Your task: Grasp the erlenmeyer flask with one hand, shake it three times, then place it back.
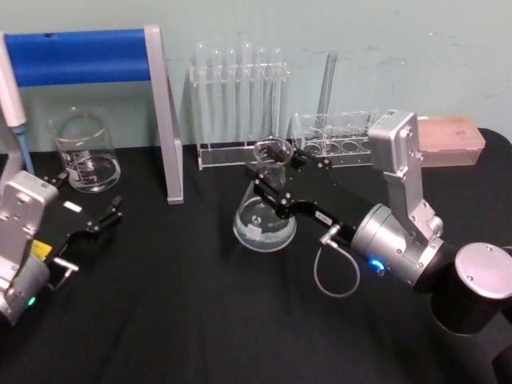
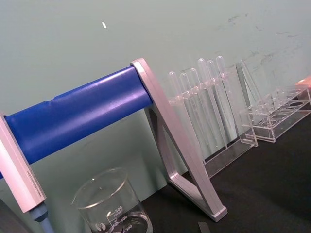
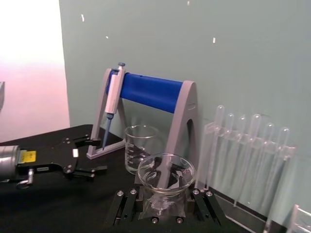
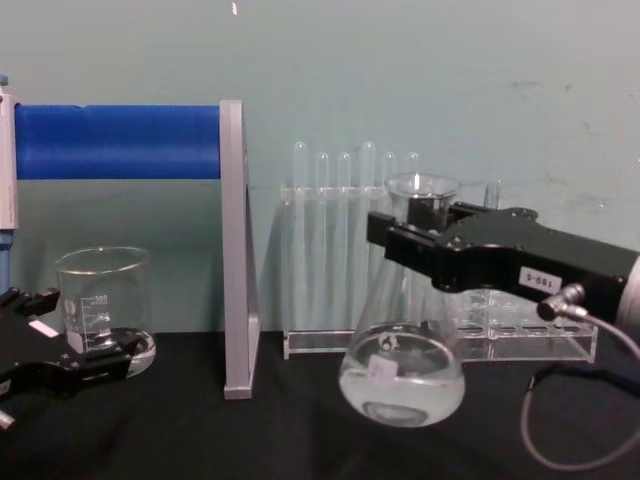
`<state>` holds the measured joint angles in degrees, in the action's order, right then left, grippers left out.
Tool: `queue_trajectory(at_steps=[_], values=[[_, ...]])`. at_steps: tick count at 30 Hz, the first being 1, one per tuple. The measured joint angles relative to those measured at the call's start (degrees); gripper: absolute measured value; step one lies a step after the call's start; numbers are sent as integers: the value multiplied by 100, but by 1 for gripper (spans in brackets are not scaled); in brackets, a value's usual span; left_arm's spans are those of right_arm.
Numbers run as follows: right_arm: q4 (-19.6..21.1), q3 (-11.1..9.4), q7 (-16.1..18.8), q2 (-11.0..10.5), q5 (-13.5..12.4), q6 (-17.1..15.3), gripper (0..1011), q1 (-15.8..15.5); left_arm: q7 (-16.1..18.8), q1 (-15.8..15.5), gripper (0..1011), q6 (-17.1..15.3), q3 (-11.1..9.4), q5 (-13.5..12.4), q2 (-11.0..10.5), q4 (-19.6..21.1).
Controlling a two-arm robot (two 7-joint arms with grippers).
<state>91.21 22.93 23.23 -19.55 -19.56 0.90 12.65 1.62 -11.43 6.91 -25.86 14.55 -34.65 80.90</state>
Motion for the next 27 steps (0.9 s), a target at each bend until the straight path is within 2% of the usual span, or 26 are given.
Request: queue_trajectory(at_steps=[12, 27], values=[[83, 294, 231, 34, -21, -3, 449, -1, 0, 0, 1001, 0, 0, 0, 0, 0], [355, 763, 595, -37, -106, -2, 449, -38, 0, 0, 1001, 0, 0, 0, 0, 0]])
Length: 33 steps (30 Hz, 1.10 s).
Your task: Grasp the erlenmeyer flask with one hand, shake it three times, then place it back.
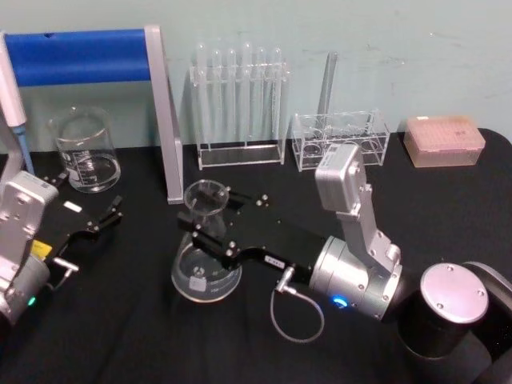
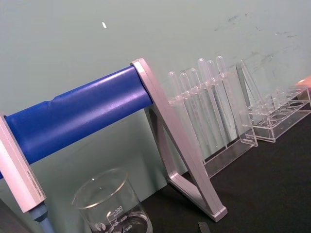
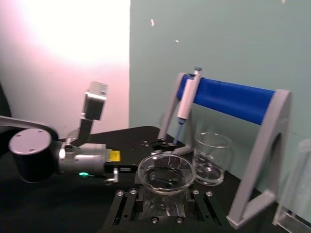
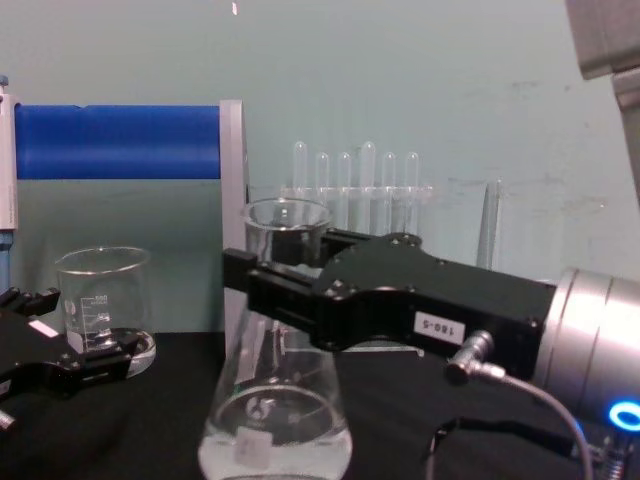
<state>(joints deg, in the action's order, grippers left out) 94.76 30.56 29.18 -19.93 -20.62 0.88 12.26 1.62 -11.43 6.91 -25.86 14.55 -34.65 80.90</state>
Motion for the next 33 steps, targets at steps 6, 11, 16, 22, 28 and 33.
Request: queue_trajectory(at_steps=[6, 11, 16, 22, 28, 33], values=[[77, 138, 93, -49, -55, -6, 449, -3, 0, 0, 1001, 0, 0, 0, 0, 0], [95, 215, 137, -75, -83, -12, 449, 4, 0, 0, 1001, 0, 0, 0, 0, 0], [92, 240, 123, -89, -108, -14, 449, 37, 0, 0, 1001, 0, 0, 0, 0, 0], [15, 178, 9, -82, -113, -12, 449, 81, 0, 0, 1001, 0, 0, 0, 0, 0], [-156, 11, -219, -38, -74, -8, 449, 150, 0, 0, 1001, 0, 0, 0, 0, 0], [-265, -132, -378, -12, -20, -6, 449, 187, 0, 0, 1001, 0, 0, 0, 0, 0]])
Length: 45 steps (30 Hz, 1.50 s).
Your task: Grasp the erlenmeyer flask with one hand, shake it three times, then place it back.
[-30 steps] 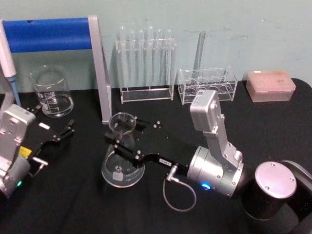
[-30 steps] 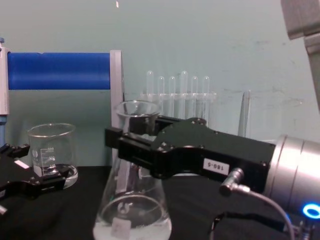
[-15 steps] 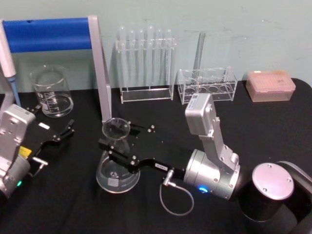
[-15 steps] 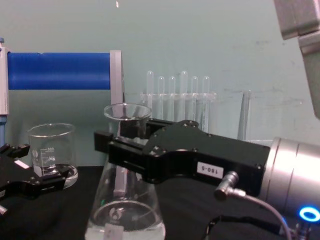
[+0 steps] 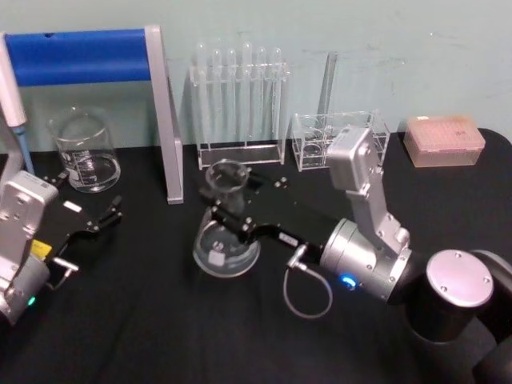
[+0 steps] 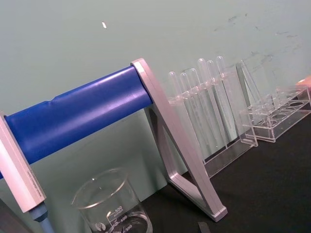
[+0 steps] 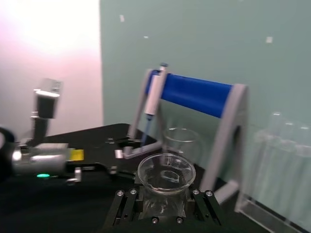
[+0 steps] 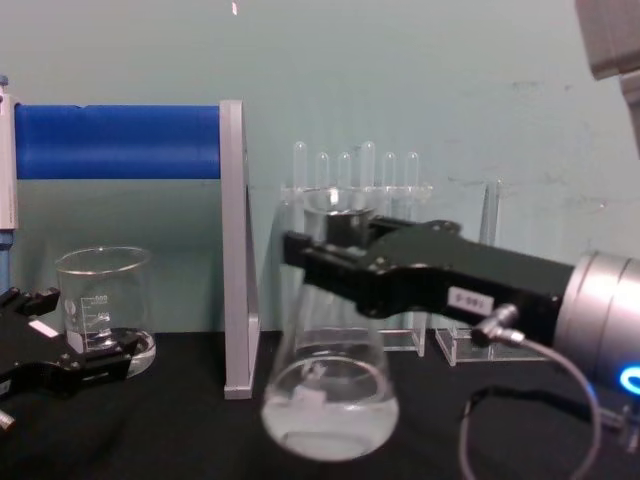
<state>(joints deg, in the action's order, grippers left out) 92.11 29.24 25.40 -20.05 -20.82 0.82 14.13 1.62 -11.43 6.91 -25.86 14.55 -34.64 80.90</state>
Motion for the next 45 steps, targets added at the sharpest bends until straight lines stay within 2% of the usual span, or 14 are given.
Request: queue_trajectory(at_steps=[17, 34, 45], values=[[-320, -599, -466, 89, 174, 30, 449, 57, 0, 0, 1001, 0, 0, 0, 0, 0], [-353, -1339, -890, 90, 337, 48, 449, -140, 0, 0, 1001, 0, 0, 0, 0, 0], [-350, -1585, -941, 111, 440, 18, 449, -224, 0, 0, 1001, 0, 0, 0, 0, 0]])
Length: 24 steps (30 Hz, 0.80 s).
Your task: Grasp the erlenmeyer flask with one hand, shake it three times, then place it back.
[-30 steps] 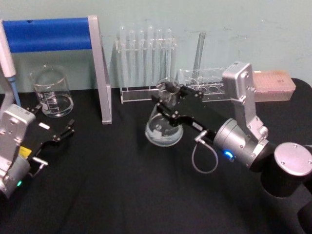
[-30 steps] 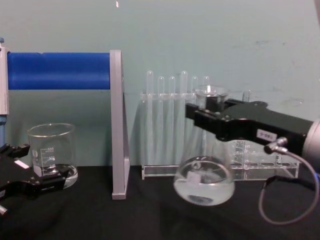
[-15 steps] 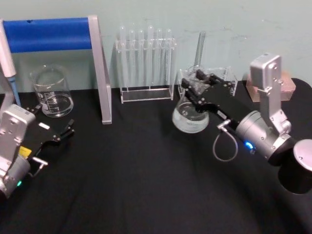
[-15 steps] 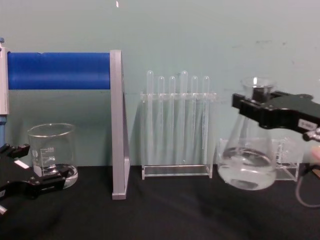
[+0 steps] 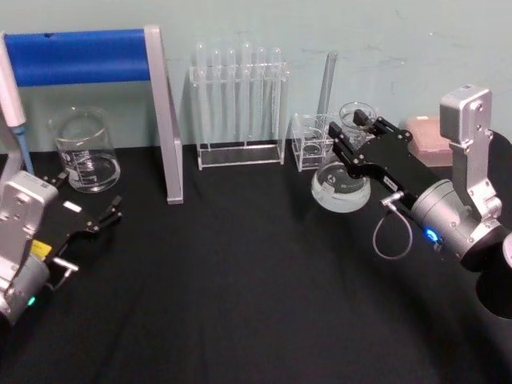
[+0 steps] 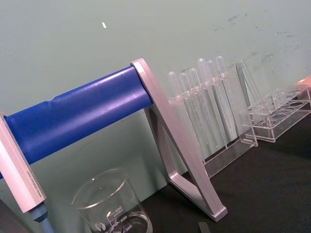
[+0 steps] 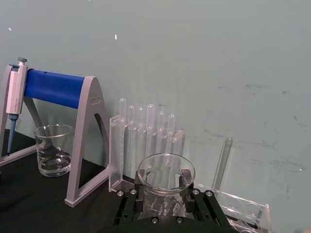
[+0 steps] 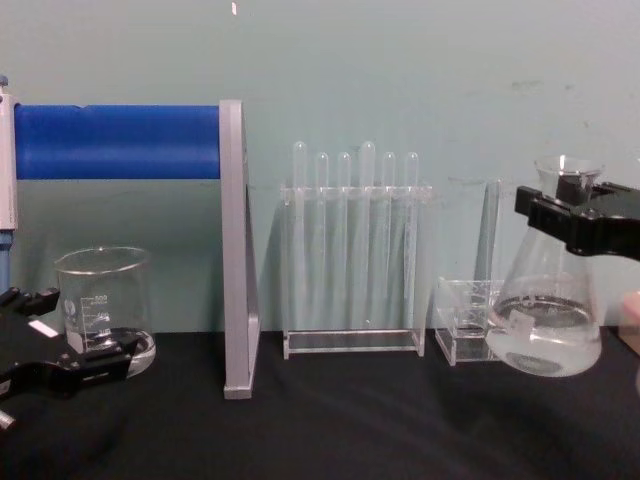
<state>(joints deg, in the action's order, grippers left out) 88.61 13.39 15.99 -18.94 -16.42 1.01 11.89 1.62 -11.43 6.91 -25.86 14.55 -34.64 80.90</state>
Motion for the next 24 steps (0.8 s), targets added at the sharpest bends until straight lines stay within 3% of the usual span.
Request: queue_trajectory(at_steps=[6, 11, 24], values=[[16, -3, 62, 53, 31, -23, 449, -8, 0, 0, 1001, 0, 0, 0, 0, 0], [51, 116, 201, 89, 38, -39, 449, -6, 0, 0, 1001, 0, 0, 0, 0, 0], [297, 747, 729, 96, 11, -60, 449, -5, 0, 0, 1001, 0, 0, 0, 0, 0]])
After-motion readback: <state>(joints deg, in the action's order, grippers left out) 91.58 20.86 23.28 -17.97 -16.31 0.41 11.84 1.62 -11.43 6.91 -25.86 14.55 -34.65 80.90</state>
